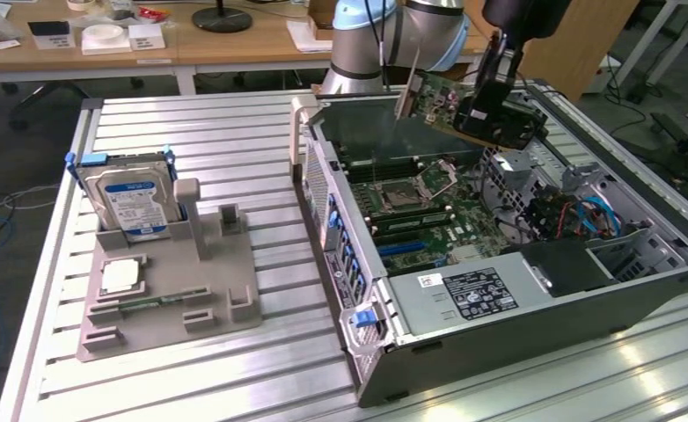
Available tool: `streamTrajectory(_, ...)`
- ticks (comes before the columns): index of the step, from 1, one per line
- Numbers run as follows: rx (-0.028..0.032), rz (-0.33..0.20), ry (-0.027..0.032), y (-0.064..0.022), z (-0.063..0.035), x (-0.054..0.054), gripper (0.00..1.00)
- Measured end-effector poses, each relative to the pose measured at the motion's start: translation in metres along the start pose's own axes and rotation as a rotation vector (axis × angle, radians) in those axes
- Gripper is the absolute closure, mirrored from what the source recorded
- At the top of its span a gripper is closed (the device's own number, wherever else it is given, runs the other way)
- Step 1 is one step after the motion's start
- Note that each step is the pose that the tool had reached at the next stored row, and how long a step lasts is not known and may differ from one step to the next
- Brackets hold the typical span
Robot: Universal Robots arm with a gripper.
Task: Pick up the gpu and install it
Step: 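Insert the gpu into the slot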
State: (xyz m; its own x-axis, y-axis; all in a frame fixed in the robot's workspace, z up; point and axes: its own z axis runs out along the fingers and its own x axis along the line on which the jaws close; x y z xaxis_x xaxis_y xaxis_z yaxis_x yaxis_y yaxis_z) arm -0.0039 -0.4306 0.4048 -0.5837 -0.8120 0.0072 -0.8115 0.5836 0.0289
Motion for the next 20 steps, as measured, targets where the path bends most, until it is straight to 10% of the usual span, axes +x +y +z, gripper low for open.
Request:
streamTrajectory(15,0.001,-0.223,0.005,-0.0012,0.0052,-0.0006,0.72)
streamTrajectory(20,0.019,-0.293,-0.0029,-0.0012,0.0068,-0.0007,0.72)
